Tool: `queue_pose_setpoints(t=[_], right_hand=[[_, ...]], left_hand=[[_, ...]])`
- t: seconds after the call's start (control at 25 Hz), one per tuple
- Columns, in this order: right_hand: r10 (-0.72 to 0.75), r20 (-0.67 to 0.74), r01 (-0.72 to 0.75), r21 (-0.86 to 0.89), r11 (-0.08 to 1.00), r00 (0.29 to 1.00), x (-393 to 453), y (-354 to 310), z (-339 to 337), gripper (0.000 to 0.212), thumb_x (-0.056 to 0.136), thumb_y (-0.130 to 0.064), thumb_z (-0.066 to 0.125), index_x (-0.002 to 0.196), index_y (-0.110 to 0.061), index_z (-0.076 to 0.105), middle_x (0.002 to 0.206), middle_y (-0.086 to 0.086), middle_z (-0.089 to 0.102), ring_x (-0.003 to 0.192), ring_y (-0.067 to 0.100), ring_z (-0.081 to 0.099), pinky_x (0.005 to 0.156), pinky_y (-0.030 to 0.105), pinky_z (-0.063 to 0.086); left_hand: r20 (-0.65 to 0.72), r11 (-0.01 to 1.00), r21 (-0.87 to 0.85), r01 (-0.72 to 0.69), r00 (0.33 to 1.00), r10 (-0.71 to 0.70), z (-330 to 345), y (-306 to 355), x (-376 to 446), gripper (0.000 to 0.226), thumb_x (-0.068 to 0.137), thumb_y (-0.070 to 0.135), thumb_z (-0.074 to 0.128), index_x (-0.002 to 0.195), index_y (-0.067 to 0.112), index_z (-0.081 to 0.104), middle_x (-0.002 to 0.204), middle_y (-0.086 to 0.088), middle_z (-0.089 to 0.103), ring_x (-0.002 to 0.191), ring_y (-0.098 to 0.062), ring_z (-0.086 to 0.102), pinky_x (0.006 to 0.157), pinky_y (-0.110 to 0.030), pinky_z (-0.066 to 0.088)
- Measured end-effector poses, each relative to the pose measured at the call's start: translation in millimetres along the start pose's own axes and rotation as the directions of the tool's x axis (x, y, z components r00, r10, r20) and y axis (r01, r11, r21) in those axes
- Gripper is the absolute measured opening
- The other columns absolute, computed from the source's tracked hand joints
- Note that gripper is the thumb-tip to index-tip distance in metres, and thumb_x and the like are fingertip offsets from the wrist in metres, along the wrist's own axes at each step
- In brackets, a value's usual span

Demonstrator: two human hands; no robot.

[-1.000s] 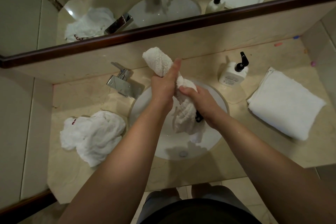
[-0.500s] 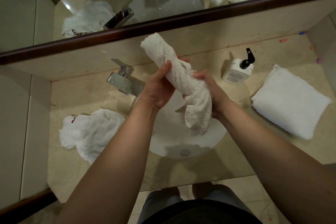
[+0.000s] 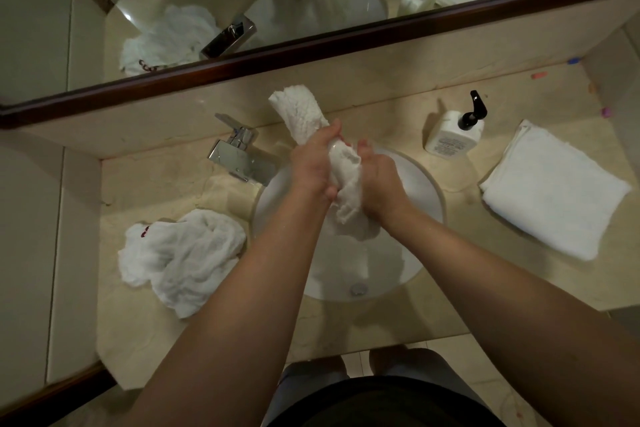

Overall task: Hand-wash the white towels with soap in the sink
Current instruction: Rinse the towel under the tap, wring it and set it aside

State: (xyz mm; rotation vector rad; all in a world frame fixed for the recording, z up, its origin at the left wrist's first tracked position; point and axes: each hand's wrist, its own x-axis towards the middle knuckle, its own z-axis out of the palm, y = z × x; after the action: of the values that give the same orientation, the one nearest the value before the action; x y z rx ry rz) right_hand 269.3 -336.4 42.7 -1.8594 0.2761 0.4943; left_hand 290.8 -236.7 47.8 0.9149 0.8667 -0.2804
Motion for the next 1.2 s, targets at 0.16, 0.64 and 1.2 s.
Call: queue_pose_setpoints(t=[0.16,0.64,1.2], right_hand=[[-0.089,-0.049,0.084,-0.100,0.991,0.995,-8.7,2.0,0.5,0.051,0.108,-0.036,0.024,0.083,-0.024,0.067,0.078,0.006,0.069,0.078,0.020,0.063,0.069,0.029,0.045],[-0.113,-0.151,0.082,-0.198,0.977,0.982,-20.4,-9.6,1.9,0.050,0.100,-0.059,0.027,0.095,-0.019,0.056,0.083,-0.009,0.059,0.079,0.006,0.056,0.074,0.034,0.042],[0.003,0.370,-0.108,0.263,0.959,0.929,30.7,-32.7,-36.8,0.067,0.103,-0.057,0.020,0.084,-0.006,0.057,0.066,0.002,0.059,0.055,0.012,0.054,0.051,0.021,0.045]], left_hand=[[-0.171,0.996,0.004,-0.091,0.981,0.090,2.0,-3.1,-4.6,0.027,0.075,0.010,0.077,0.093,-0.006,0.064,0.073,-0.018,0.066,0.064,-0.033,0.068,0.074,-0.050,0.061],[0.226,0.998,0.018,0.056,0.972,-0.058,-5.3,-33.2,-37.6,0.070,0.071,0.059,0.075,0.109,0.001,0.066,0.099,-0.016,0.069,0.096,-0.026,0.070,0.086,-0.039,0.056],[0.510,0.992,-0.029,0.125,0.855,-0.093,-21.3,-2.1,-23.6,0.058,0.061,0.029,0.073,0.110,0.000,0.058,0.084,-0.012,0.060,0.078,-0.024,0.060,0.081,-0.036,0.052]])
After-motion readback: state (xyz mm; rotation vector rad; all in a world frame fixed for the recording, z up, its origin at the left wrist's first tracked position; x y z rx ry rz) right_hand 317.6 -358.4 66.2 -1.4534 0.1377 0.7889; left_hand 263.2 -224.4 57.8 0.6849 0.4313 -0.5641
